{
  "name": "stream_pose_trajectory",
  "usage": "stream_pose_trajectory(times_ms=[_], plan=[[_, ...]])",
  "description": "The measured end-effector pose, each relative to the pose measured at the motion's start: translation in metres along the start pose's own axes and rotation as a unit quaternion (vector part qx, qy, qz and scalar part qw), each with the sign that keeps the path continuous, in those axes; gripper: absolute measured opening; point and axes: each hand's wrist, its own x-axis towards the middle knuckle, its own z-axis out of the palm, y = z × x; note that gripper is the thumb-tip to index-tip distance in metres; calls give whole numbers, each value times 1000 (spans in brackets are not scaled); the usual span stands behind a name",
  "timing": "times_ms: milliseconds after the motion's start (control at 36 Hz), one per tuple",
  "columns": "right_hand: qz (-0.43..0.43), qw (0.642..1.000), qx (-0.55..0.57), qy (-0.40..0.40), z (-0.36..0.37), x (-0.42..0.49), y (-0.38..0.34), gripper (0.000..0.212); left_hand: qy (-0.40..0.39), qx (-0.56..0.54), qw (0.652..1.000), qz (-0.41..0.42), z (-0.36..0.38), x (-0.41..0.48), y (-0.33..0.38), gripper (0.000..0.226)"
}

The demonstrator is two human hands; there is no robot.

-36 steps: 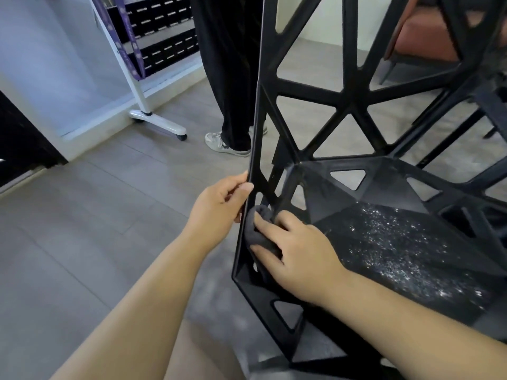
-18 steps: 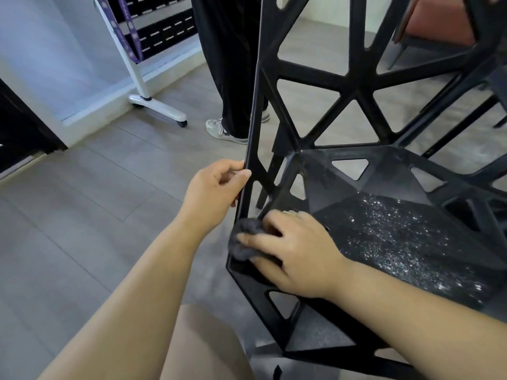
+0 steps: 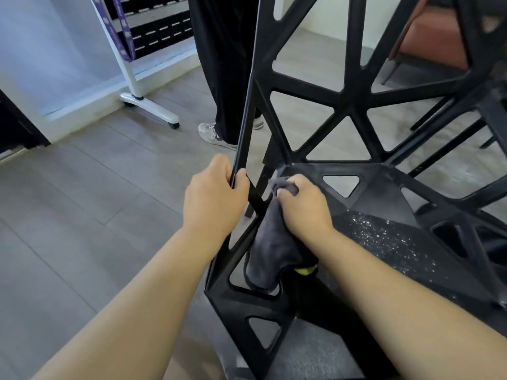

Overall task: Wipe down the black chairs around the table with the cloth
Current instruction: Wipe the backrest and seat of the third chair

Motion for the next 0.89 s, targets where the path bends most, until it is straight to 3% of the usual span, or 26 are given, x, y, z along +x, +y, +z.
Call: stream_pose_trajectory(times_ms=[83, 167, 278, 333, 444, 528, 694, 778, 889], plan=[[12, 1000, -11, -1, 4, 26, -6, 13, 4, -8, 1000, 0, 1, 0, -1, 36], [10, 998, -31, 62, 5, 53, -15, 5, 1, -10, 1000, 3, 1, 1, -2, 36], [63, 990, -2, 125, 0, 76, -14, 15, 1, -18, 1000, 10, 1, 2, -4, 35], [58, 991, -49, 111, 3, 76, -12, 23, 2, -17, 1000, 13, 2, 3, -5, 36], [-30, 984, -172, 35, 9, 46, -4, 54, 2, -25, 1000, 14, 2, 3, -6, 35], [-52, 981, -181, -35, 4, 21, 2, 69, 3, -29, 999, 20, 2, 3, -7, 34], [-90, 989, -95, -63, 4, -25, -5, 46, 7, -32, 999, 27, 3, 4, -8, 35], [-98, 986, -132, -35, 5, -12, -7, 42, 9, -31, 999, 29, 2, 3, -8, 36], [-30, 982, -181, 41, -8, 53, 2, 36, 5, -38, 999, 25, 1, 1, -7, 32]])
